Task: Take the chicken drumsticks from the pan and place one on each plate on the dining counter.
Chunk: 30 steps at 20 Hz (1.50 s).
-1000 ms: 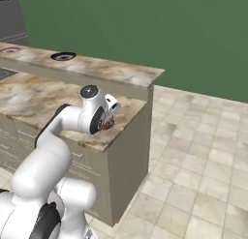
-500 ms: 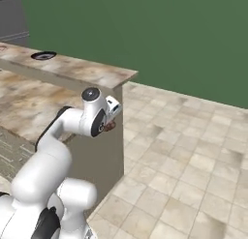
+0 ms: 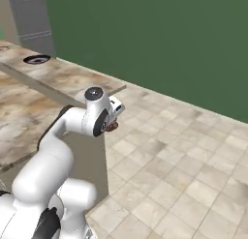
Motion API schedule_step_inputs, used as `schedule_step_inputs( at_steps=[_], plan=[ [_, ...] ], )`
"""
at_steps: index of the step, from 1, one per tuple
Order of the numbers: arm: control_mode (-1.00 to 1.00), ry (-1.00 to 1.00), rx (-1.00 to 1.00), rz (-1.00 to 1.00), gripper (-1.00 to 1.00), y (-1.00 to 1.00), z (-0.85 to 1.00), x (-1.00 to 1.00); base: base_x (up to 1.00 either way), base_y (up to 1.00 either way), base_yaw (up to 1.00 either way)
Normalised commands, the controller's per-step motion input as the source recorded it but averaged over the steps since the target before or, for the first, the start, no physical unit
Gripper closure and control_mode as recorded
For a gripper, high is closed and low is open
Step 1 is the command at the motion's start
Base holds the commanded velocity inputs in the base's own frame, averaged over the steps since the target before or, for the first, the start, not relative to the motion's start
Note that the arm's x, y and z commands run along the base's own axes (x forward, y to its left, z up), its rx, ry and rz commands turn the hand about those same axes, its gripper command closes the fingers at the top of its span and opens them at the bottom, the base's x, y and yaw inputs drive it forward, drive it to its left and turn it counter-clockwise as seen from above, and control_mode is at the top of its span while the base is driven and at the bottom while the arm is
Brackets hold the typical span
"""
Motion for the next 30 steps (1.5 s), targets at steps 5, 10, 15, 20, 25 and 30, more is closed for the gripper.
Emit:
schedule_step_inputs(
  at_steps=[5,10,15,20,25,30],
  plan=[
    [1.0,0.0,0.0,0.0,1.0,0.0,0.0,0.0,1.0,-0.79,0.5],
    [1.0,0.0,0.0,0.0,1.0,0.0,0.0,0.0,0.93,-1.0,0.31],
    [1.0,0.0,0.0,0.0,1.0,0.0,0.0,0.0,0.83,-1.0,0.24],
    [1.0,0.0,0.0,0.0,1.0,0.0,0.0,0.0,0.7,-1.0,0.26],
    [1.0,0.0,0.0,0.0,1.0,0.0,0.0,0.0,0.54,-1.0,0.43],
    [1.0,0.0,0.0,0.0,1.0,0.0,0.0,0.0,0.53,-1.0,0.52]
  ],
)
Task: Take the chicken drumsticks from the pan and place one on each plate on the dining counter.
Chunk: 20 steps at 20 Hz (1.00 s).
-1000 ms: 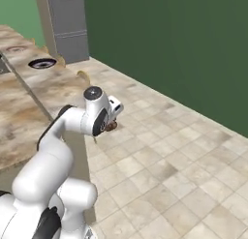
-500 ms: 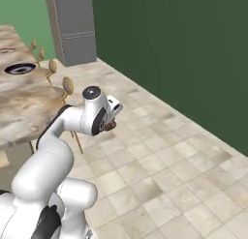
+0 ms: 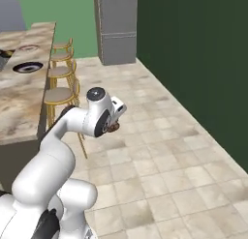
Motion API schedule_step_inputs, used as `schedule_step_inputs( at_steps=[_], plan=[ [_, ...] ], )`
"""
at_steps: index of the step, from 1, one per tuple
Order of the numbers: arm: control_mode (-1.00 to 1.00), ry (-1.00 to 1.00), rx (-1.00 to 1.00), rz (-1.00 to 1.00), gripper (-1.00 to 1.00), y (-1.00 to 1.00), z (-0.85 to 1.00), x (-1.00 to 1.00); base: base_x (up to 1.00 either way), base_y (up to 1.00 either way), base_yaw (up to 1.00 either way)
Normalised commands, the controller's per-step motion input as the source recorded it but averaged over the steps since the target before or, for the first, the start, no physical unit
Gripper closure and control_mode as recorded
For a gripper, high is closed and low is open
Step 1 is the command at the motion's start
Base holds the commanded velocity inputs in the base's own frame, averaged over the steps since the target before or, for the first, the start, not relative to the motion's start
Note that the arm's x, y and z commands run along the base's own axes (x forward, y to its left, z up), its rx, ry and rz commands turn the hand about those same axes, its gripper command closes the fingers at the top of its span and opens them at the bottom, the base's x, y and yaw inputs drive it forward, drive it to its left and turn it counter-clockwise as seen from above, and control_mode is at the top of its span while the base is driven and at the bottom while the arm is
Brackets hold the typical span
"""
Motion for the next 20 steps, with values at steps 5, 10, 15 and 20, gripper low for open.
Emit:
schedule_step_inputs(
  at_steps=[5,10,15,20],
  plan=[
    [1.0,0.0,0.0,0.0,1.0,0.0,0.0,0.0,0.64,-0.99,0.52],
    [1.0,0.0,0.0,0.0,1.0,0.0,0.0,0.0,0.86,-0.67,0.65],
    [1.0,0.0,0.0,0.0,1.0,0.0,0.0,0.0,0.98,-0.28,0.77],
    [1.0,0.0,0.0,0.0,1.0,0.0,0.0,0.0,0.85,-0.72,0.58]
  ],
)
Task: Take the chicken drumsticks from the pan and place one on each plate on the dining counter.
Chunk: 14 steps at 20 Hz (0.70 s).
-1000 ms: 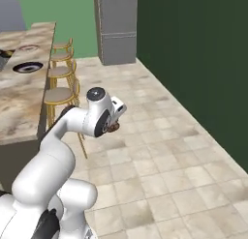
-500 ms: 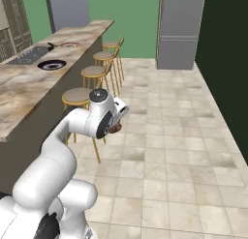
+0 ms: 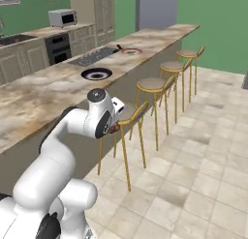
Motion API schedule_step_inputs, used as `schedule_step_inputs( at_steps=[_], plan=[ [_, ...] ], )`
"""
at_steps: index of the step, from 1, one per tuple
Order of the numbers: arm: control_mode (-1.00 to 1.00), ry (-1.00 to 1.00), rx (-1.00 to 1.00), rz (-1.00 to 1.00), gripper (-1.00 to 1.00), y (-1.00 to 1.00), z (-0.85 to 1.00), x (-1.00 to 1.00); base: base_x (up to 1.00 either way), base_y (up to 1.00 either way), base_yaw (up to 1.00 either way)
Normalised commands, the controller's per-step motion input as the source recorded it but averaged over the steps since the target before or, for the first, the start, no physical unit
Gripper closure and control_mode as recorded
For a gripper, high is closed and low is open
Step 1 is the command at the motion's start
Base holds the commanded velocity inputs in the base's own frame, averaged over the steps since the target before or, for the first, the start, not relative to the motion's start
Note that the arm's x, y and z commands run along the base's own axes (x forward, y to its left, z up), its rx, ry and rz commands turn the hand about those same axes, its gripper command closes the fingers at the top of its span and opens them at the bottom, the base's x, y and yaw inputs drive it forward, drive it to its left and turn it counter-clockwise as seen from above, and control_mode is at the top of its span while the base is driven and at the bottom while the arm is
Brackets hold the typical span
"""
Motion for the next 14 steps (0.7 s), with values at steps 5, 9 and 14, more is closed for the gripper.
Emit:
schedule_step_inputs(
  at_steps=[5,9,14],
  plan=[
    [1.0,0.0,0.0,0.0,1.0,0.0,0.0,0.0,0.41,-1.0,0.39],
    [1.0,0.0,0.0,0.0,1.0,0.0,0.0,0.0,0.44,-1.0,0.43],
    [1.0,0.0,0.0,0.0,1.0,0.0,0.0,0.0,0.4,-1.0,0.38]
  ],
)
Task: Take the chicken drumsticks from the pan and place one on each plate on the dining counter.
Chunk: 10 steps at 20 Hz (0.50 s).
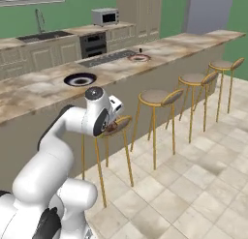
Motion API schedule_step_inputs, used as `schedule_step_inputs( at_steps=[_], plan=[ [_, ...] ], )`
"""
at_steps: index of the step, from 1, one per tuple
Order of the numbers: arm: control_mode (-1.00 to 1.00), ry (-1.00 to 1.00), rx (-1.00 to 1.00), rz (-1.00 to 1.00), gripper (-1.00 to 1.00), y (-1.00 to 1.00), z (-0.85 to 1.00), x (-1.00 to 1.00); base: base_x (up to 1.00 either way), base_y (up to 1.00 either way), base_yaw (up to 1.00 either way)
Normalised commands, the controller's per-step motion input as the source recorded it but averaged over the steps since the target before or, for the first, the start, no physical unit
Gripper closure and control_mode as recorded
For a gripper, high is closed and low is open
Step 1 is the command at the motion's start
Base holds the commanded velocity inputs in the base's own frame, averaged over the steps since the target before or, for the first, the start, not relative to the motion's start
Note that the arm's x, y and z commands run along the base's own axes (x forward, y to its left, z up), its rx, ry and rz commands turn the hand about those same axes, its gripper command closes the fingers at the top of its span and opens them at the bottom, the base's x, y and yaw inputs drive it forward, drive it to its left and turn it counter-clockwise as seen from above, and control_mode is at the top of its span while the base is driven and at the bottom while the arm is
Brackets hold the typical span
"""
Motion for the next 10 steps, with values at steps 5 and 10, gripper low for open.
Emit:
schedule_step_inputs(
  at_steps=[5,10],
  plan=[
    [1.0,0.0,0.0,0.0,1.0,0.0,0.0,0.0,0.46,-1.0,0.28],
    [1.0,0.0,0.0,0.0,1.0,0.0,0.0,0.0,0.74,-1.0,0.33]
  ],
)
